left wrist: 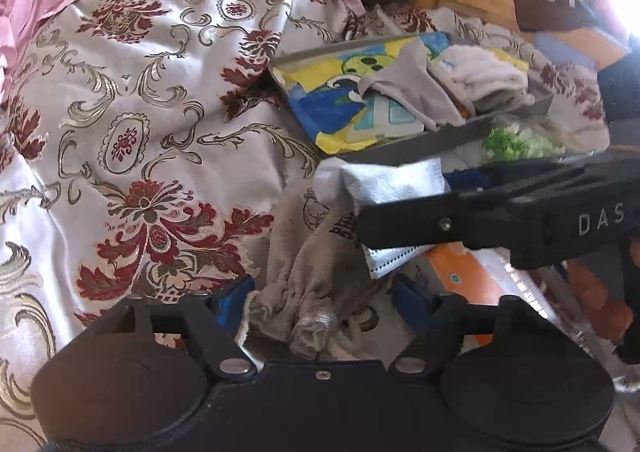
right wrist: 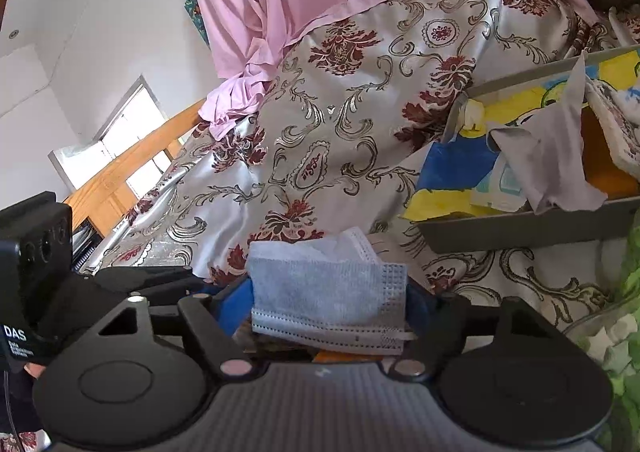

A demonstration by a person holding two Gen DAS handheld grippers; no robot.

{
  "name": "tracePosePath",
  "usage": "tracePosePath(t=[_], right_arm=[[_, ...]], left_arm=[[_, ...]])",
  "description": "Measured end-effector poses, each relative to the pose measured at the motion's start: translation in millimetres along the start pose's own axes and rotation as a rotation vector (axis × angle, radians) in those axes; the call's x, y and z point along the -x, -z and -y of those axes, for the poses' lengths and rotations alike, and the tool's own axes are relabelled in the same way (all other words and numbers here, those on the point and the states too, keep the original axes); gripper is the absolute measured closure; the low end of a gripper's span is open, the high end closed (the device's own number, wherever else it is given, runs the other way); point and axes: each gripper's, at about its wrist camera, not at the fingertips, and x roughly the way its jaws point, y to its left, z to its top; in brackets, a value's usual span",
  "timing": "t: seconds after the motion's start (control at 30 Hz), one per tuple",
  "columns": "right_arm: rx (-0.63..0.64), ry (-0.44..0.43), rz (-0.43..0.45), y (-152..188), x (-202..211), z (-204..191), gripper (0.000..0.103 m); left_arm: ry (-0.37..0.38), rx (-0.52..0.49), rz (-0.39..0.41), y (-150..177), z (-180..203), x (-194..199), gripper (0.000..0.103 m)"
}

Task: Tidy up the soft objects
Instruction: 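Grasp the beige drawstring pouch with the left tool while the right tool grasps the grey mask, then carry the pouch and mask into the frog-drawing tray and open both tools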

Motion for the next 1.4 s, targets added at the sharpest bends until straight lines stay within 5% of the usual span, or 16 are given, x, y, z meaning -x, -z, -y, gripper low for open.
tracePosePath(t=[0.07,0.23,0.33,0.97,1.4], right_arm=[[-0.002,-0.003,0.002,0.5,0.2,-0.1,0.028],[-0.009,-0.004,0.013,-0.6,2.7,1.0,0.038],[-0.013,-0.001,0.021,-2.8,5.6,2.7,0.071],[0.025,0.020,0.191,-37.9,58.9,12.0,0.089],[-0.024,0.182,0.446,-78.5,132.9,66.7,0.089]], left_arm=[[-0.018,-0.007,-0.015,0.3,0.8,-3.2,0.046],[-0.040,0.034,-0.019,1.9,-2.2,-4.8,0.059],[-0.075,0.032,-0.004,1.1,1.3,-1.4,0.061],[-0.262,-0.003,0.076,-30.1,40.8,43.7,0.063],[-0.314,0.104,0.273,-99.8,69.0,37.0,0.063]])
